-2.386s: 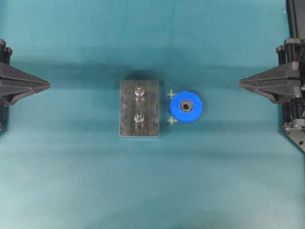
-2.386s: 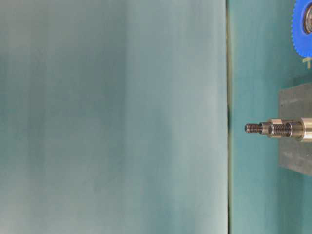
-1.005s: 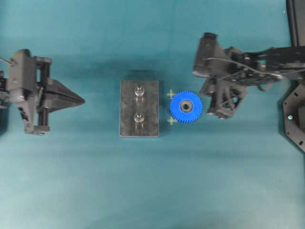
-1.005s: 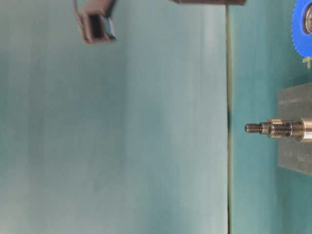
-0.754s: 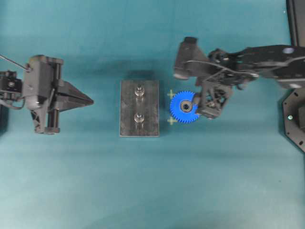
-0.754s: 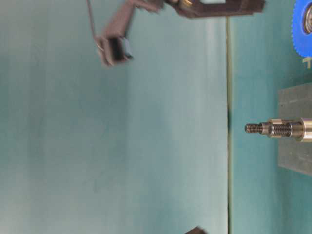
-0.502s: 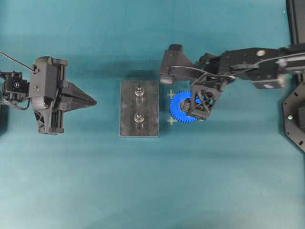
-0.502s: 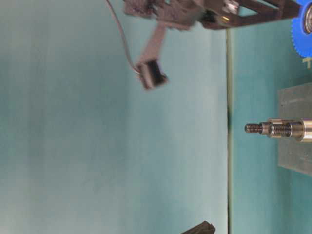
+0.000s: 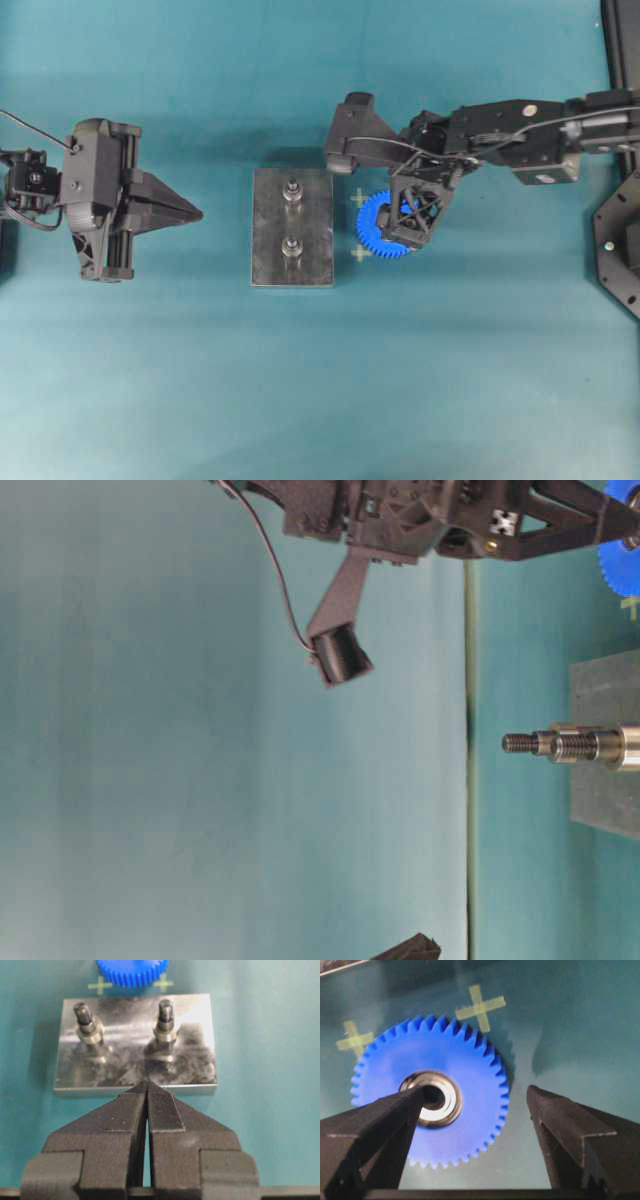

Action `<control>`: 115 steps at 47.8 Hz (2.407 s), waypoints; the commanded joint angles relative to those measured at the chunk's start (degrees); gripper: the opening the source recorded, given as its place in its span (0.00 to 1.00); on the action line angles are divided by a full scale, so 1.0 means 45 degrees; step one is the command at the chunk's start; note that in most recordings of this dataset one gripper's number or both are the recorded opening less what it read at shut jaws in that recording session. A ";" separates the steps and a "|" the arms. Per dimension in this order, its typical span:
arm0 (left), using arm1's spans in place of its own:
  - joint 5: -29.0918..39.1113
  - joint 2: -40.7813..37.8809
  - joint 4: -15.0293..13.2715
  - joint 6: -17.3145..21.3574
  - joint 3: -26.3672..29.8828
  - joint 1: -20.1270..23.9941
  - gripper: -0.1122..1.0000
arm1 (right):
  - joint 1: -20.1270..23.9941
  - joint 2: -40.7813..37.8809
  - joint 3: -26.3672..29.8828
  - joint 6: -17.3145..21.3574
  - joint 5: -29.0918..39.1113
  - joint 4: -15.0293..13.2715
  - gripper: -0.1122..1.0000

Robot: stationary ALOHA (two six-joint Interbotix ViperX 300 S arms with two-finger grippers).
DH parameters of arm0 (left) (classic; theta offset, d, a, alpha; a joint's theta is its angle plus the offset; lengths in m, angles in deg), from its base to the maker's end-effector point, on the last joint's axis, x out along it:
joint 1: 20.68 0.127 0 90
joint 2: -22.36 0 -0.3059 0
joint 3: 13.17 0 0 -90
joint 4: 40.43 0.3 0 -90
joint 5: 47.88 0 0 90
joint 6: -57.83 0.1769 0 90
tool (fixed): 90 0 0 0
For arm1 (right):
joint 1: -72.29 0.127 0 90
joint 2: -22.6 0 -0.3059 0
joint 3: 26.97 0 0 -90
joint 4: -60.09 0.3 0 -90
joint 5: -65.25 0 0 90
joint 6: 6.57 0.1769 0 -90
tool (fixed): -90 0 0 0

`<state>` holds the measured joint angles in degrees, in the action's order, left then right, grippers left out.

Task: Fit the large gear onto the shaft.
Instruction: 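Move the right gripper over the blue gear's bearing hub, then lower the right gripper and close it on the blue gear's hub, then lift the blue gear with the right gripper and carry it over the upper shaft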

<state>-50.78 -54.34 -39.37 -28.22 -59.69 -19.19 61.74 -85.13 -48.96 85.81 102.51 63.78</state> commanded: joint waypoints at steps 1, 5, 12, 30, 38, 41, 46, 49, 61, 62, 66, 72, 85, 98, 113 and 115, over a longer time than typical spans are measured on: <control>-0.0117 0.0059 0.0039 0.0020 0.0234 0.0020 0.10 | -0.0059 0.0000 0.0273 -0.0020 0.0039 -0.0098 0.90; -0.0117 0.0059 0.0039 0.0020 0.0234 0.0000 0.10 | -0.0098 -0.0098 0.0273 0.0000 0.0078 -0.0254 0.90; -0.0117 0.0059 0.0039 0.0020 0.0254 0.0000 0.10 | -0.0254 -0.0098 0.0293 0.0000 0.0332 -0.0488 0.90; -0.0117 0.0039 0.0039 -0.0020 0.0195 -0.0020 0.10 | -0.0098 0.0000 0.0293 0.0215 0.0547 -0.0449 0.90; -0.0117 0.0039 0.0039 -0.0039 0.0215 -0.0020 0.10 | 0.0215 0.0039 0.0273 0.0195 0.0566 -0.0449 0.90; -0.0117 0.0059 0.0039 -0.0039 0.0215 -0.0020 0.10 | 0.0234 0.0039 0.0234 0.0215 0.0566 -0.0449 0.90; -0.0117 0.0039 0.0039 -0.0039 0.0215 -0.0020 0.10 | 0.0234 0.0059 0.0254 0.0215 0.0547 -0.0430 0.90; -0.0117 0.0059 0.0039 -0.0039 0.0215 -0.0020 0.10 | 0.0215 0.0059 0.0293 0.0215 0.0547 -0.0430 0.90; -0.0117 0.0039 0.0039 -0.0059 0.0234 -0.0020 0.10 | 0.0215 0.0059 0.0078 0.0195 0.0605 -0.0430 0.91; -0.0117 0.0039 0.0039 -0.0059 0.0234 -0.0020 0.10 | 0.0195 0.0078 0.0078 0.0195 0.0605 -0.0430 0.91; -0.0117 0.0039 0.0039 -0.0059 0.0234 -0.0020 0.10 | 0.0137 0.0078 0.0098 0.0195 0.0566 -0.0430 0.93; -0.0117 0.0039 0.0039 -0.0059 0.0215 -0.0020 0.10 | 0.0117 0.0078 0.0156 0.0195 0.0508 -0.0430 0.96; -0.0352 -0.0176 0.0039 -0.0098 0.0195 -0.0020 0.10 | 0.0078 -0.0332 0.0254 0.0254 0.0313 -0.0430 0.96; -0.0859 -0.0566 0.0039 -0.0098 0.0215 -0.0020 0.10 | 0.0078 -0.0703 0.0449 0.0254 0.0410 -0.0430 0.95; -0.1035 -0.0684 0.0039 -0.0098 0.0176 -0.0059 0.10 | 0.0098 -0.0566 0.0547 0.0195 0.1230 -0.0449 0.54; -0.1016 -0.0703 0.0039 -0.0098 0.0176 -0.0059 0.10 | 0.0098 -0.0488 0.0547 0.0195 0.1309 -0.0430 0.54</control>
<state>-54.91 -57.68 -39.37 -28.57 -59.60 -19.28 62.53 -88.21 -46.59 86.42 107.43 62.11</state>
